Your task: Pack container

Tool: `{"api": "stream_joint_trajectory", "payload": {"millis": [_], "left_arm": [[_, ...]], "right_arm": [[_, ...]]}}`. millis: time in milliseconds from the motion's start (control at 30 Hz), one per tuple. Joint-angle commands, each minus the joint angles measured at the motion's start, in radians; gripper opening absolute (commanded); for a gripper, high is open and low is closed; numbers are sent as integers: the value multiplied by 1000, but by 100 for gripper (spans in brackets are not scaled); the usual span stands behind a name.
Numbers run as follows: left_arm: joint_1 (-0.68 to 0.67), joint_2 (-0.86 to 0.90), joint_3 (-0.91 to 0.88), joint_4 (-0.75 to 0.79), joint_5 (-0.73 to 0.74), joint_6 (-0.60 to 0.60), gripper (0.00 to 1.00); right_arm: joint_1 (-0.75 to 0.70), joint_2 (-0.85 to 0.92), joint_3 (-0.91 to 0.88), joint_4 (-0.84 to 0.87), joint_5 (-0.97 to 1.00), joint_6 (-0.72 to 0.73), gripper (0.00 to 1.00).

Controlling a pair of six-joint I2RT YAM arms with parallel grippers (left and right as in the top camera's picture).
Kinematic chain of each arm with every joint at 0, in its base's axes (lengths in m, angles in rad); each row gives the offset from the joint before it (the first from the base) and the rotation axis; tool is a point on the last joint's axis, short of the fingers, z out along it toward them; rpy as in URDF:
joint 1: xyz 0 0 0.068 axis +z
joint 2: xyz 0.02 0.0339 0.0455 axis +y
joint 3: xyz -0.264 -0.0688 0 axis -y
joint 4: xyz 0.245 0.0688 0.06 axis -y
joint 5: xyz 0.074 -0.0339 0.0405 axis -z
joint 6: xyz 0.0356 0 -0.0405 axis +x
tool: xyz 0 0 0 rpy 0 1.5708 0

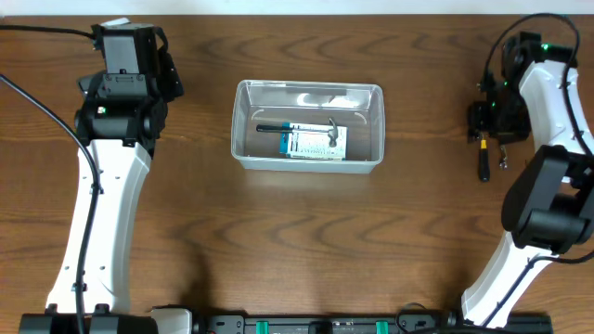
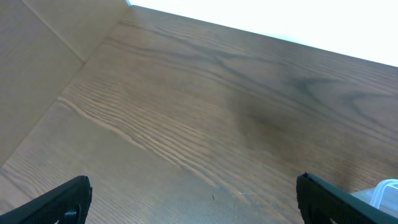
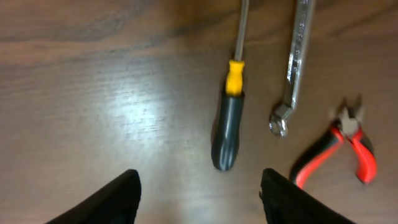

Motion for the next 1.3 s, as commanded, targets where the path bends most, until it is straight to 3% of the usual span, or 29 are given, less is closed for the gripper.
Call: {"api": "stream_joint_trajectory", "payload": {"millis": [0, 1267], "left_arm": [[5, 3, 9, -2, -20, 6, 98], [5, 3, 9, -2, -20, 6, 98]], "right_arm": [[-10, 2, -49, 47, -7, -9, 61], [-97, 2, -280, 259, -93, -127, 58]]}}
